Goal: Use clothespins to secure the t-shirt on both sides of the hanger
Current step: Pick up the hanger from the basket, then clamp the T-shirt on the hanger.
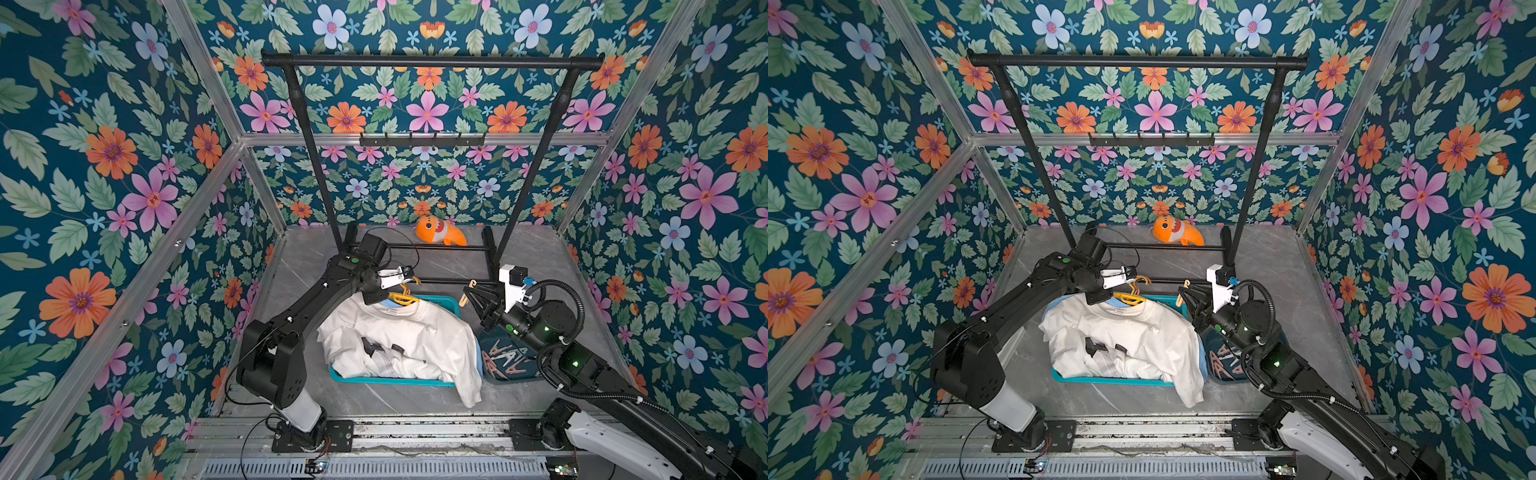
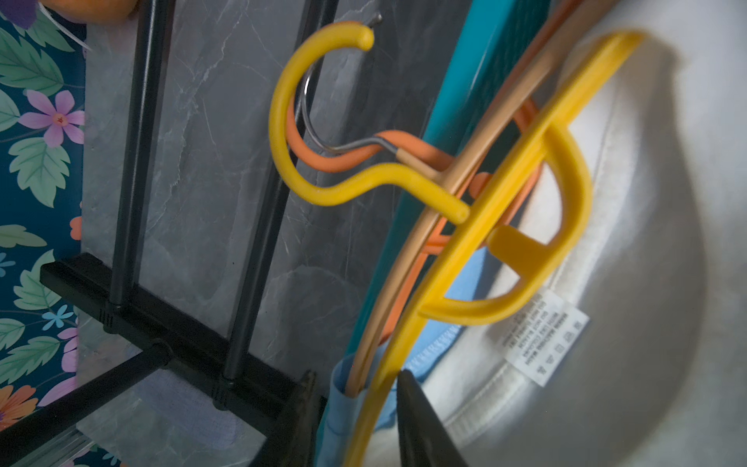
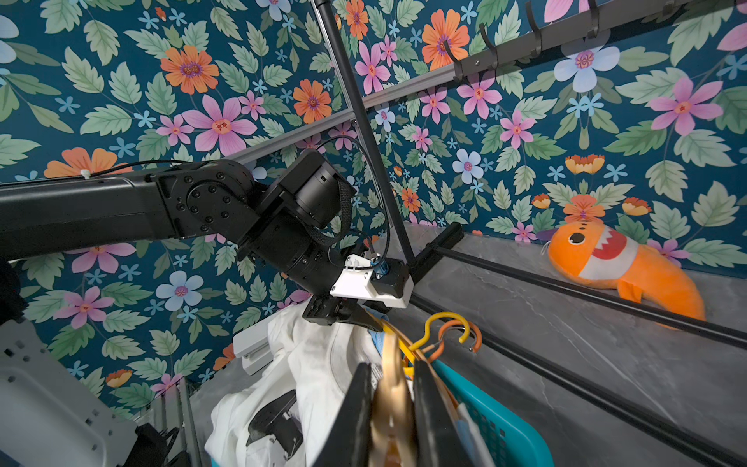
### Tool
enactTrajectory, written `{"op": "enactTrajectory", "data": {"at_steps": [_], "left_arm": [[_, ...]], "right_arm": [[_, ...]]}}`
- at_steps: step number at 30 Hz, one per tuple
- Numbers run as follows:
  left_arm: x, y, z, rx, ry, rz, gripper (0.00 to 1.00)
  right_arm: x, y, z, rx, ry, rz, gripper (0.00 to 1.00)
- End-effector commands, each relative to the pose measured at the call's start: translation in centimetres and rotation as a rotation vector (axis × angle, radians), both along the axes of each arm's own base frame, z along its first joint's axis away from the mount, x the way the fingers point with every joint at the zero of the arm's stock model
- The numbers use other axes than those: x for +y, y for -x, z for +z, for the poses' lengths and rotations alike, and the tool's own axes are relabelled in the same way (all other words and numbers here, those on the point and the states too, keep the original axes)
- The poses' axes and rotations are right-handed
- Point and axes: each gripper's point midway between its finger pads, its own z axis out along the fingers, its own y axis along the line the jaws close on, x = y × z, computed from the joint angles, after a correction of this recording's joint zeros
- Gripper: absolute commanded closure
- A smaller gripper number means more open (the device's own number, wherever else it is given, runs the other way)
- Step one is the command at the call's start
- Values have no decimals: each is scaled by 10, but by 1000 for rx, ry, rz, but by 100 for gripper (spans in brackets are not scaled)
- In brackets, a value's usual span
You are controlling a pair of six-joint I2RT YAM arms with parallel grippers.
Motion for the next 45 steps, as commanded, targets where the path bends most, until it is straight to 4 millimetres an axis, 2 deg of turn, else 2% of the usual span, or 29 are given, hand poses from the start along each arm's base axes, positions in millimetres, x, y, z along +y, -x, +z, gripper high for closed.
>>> {"op": "enactTrajectory", "data": {"at_steps": [1,7,12,22,24,28,34,40,45], "left_arm": [[-2,1,-2,8,1,-15,65],[-2,-4,-2,1,-9,-12,67],[-4,-5,1,-17,4,-14,83],[-6,1,26,-106,67,-40,96],[-6,3,36,-143,86,-50,100],[-8,7,59,-250,106,-74,100],[-8,17,101,-521,160,-125,100],[-14,37,147,-774,255,-187,100],[-21,54,172,-849,331,-227,100]], "right_arm": [[-1,1,5,-4,-17,0,100],[-1,2,9,-8,-20,4,100],[-3,4,10,-13,-25,2,100],[-8,7,12,-20,-32,-7,100],[-7,8,14,-25,-33,0,100],[-4,8,22,-25,-40,15,100],[12,15,55,-53,-99,114,100],[18,19,83,-79,-125,163,100],[27,16,84,-75,-107,189,100]]}}
